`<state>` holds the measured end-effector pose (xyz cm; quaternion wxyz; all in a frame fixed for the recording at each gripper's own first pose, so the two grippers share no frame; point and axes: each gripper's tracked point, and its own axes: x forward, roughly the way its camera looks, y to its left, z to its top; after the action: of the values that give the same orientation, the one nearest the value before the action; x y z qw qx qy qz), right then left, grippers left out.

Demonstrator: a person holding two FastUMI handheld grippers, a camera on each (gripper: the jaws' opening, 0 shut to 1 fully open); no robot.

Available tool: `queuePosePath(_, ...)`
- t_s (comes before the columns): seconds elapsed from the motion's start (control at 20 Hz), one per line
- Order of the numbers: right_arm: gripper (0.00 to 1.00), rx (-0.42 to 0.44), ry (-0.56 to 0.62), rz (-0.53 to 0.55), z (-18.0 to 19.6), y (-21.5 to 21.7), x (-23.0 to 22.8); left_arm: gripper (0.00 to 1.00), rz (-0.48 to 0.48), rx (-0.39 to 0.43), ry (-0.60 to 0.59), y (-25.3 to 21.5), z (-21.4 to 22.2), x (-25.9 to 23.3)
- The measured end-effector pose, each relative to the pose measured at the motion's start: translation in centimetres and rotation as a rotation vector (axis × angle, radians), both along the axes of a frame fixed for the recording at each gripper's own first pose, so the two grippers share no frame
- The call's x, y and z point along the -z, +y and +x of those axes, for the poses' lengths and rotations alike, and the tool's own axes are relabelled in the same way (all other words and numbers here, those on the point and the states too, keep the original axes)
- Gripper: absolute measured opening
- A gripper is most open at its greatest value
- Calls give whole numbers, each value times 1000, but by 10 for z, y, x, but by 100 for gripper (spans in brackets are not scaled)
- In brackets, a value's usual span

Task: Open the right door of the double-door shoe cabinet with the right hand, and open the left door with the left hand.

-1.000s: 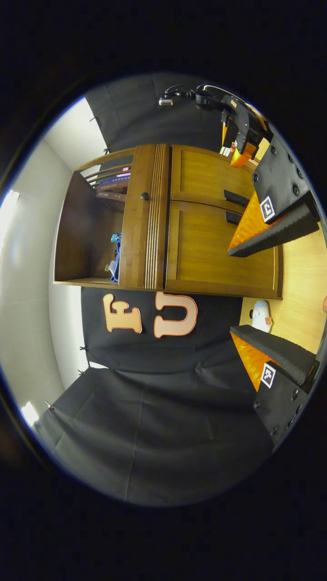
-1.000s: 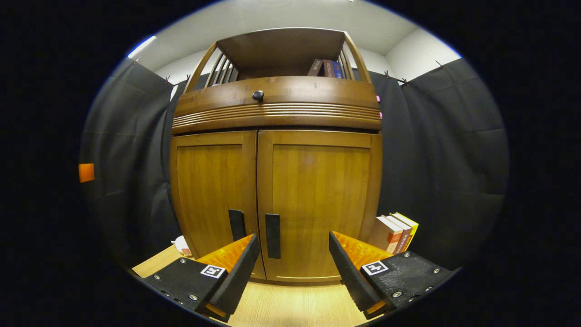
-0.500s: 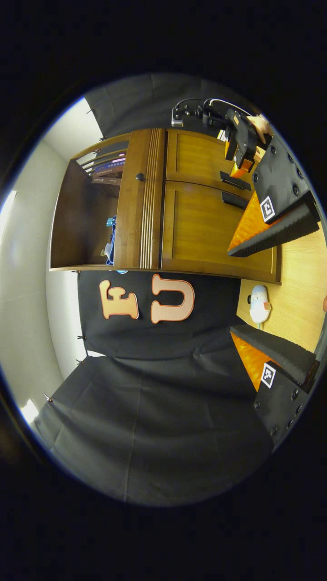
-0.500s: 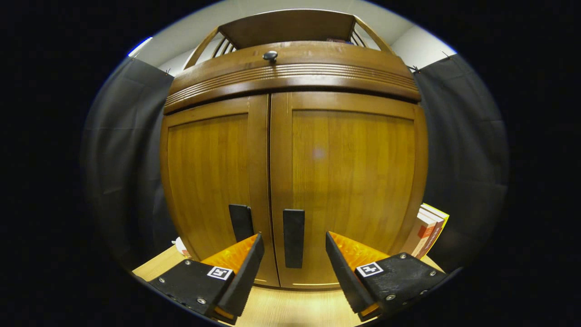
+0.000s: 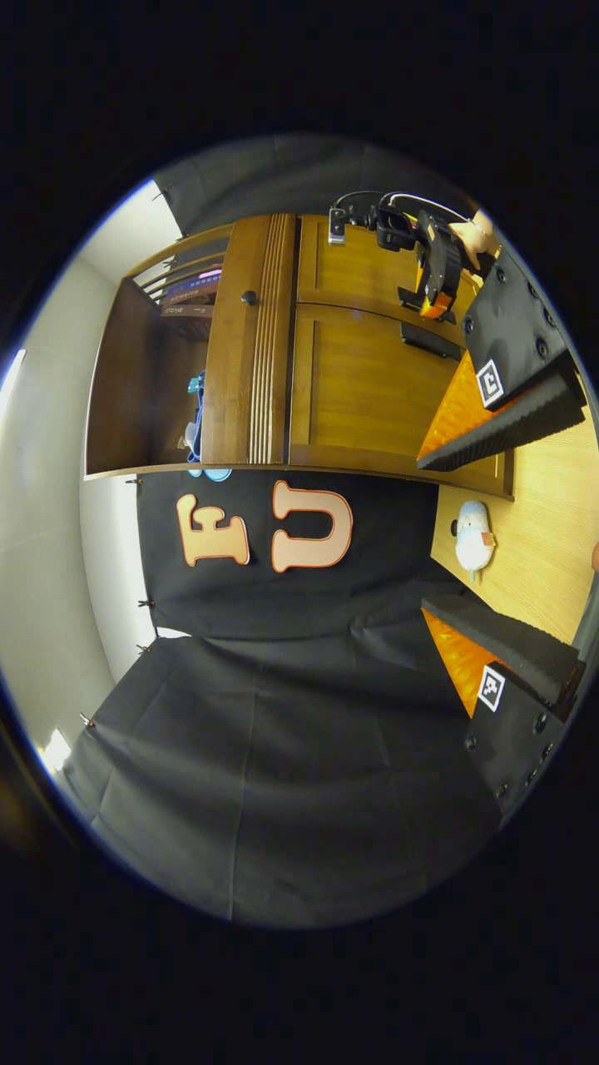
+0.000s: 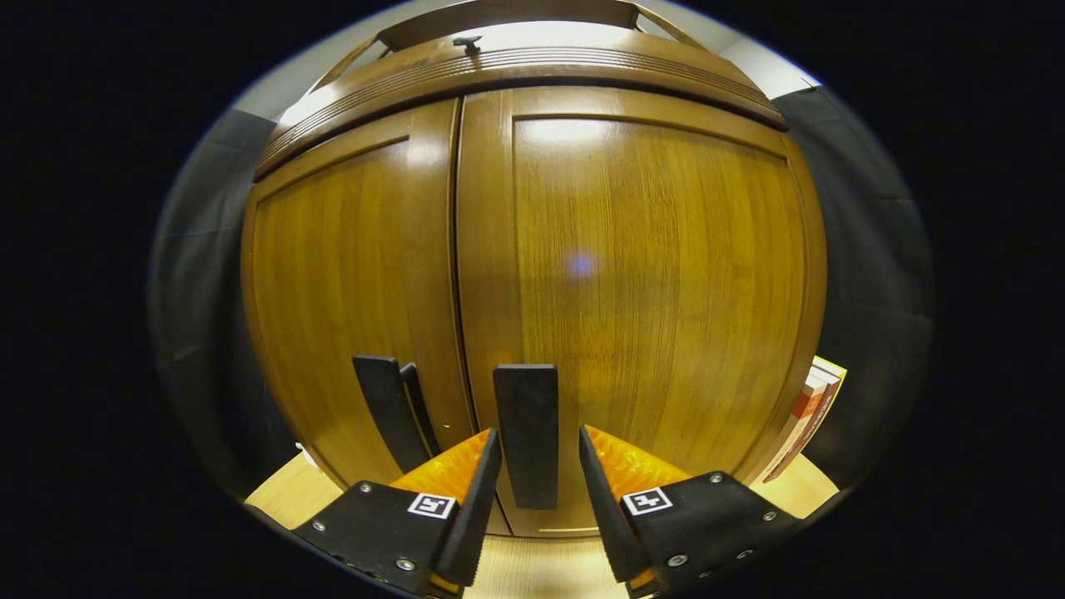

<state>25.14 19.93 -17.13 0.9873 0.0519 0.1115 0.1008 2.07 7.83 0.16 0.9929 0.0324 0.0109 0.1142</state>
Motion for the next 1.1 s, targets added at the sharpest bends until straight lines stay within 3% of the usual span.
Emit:
queuePosePath(0.15, 45, 3, 12, 31, 5, 4, 4, 93, 4, -15, -1, 2, 0, 0)
queuePosePath(0.4, 43, 8, 19, 32, 10, 7, 9, 93, -2, -37, 3, 4, -1, 1)
queuePosePath(0.45, 36, 9, 13, 24, 9, 7, 8, 93, -6, -40, 3, 4, -1, 0)
queuePosePath(0.55, 34, 9, 9, 18, 8, 6, 9, 96, -11, -43, -1, 4, -1, -1)
queuePosePath(0.6, 33, 9, 12, 21, 7, 6, 10, 93, -12, -42, -3, 4, -1, -1)
queuePosePath(0.65, 37, 11, 15, 21, 6, 6, 10, 96, -11, -43, -4, 4, -1, -2)
queuePosePath(0.7, 30, 12, 15, 17, 5, 5, 10, 93, -10, -42, -5, 4, -2, -1)
queuePosePath(0.75, 29, 14, 13, 13, 3, 5, 10, 96, -9, -42, -8, 4, -2, -2)
queuePosePath(0.85, 28, 17, 7, 15, -4, 3, 10, 93, -10, -42, -13, 4, -2, -3)
queuePosePath(1.1, 27, 22, 1, 11, -28, -8, 8, 96, -35, -39, -22, 3, -1, -4)
